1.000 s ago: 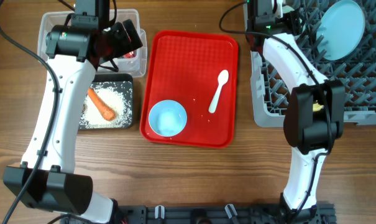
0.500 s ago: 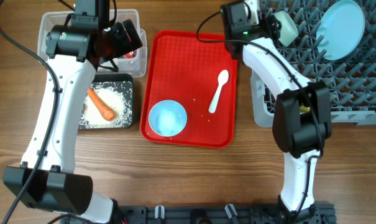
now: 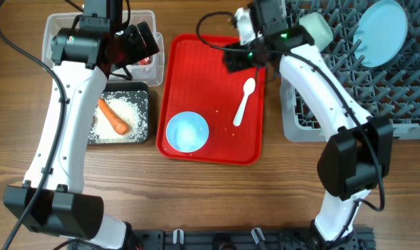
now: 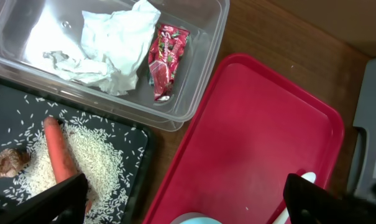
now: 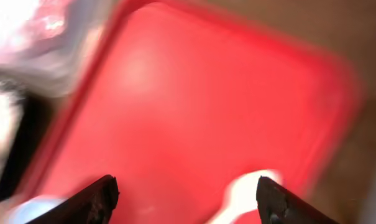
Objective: Sort waste into correct bins and load items into the dishwasher rack
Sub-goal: 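Grasp the light-blue bowl on the red tray with the right gripper, then carry the light-blue bowl with the right gripper into the rack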
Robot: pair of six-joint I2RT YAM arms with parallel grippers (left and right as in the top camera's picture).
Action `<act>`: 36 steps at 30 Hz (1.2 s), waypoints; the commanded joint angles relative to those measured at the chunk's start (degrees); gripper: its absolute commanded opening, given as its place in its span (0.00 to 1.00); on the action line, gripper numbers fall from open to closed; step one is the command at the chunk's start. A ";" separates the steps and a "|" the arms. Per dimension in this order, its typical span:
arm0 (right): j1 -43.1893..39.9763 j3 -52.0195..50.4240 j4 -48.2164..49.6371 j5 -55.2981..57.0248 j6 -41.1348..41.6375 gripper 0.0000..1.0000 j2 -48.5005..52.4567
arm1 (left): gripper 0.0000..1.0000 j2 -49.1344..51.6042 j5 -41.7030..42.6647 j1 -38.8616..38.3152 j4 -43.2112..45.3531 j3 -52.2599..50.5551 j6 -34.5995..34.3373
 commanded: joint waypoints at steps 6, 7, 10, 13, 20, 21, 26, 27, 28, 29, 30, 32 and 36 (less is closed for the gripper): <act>6.93 -14.86 3.13 -18.73 14.84 0.56 1.95 | 1.00 -0.20 -0.74 0.15 0.07 0.68 0.07; 7.63 -16.22 4.72 -18.78 17.31 0.52 1.95 | 1.00 -0.20 -0.74 0.15 0.07 0.68 0.07; 10.25 -19.45 9.77 -19.85 20.35 0.49 1.95 | 1.00 -0.20 -0.74 0.15 0.07 0.68 0.07; 11.41 -19.56 10.08 -18.80 21.03 0.49 1.95 | 1.00 -0.20 -0.74 0.15 0.07 0.68 0.07; 11.61 -19.61 9.66 -16.55 23.61 0.37 4.15 | 1.00 -0.20 -0.74 0.15 0.07 0.68 0.07; 11.61 -19.61 9.66 -16.55 24.20 0.33 4.61 | 1.00 -0.20 -0.74 0.15 0.07 0.68 0.07; 12.17 -19.61 9.18 -15.56 24.50 0.24 5.40 | 1.00 -0.20 -0.74 0.15 0.07 0.68 0.07; 12.61 -19.58 9.16 -15.06 24.35 0.24 5.42 | 1.00 -0.20 -0.74 0.15 0.07 0.68 0.07; 13.11 -19.50 9.03 -14.32 24.35 0.24 5.42 | 1.00 -0.20 -0.74 0.15 0.07 0.68 0.07; 13.27 -19.30 8.74 -13.88 24.33 0.23 5.42 | 1.00 -0.20 -0.74 0.15 0.07 0.68 0.07; 13.27 -18.91 8.35 -13.62 24.37 0.18 5.42 | 1.00 -0.20 -0.74 0.15 0.07 0.68 0.07; 12.61 -18.32 8.20 -13.75 24.79 0.04 5.42 | 1.00 -0.20 -0.74 0.15 0.07 0.68 0.07; 10.43 -17.00 7.80 -13.97 25.64 0.04 5.14 | 1.00 -0.20 -0.74 0.15 0.07 0.68 0.07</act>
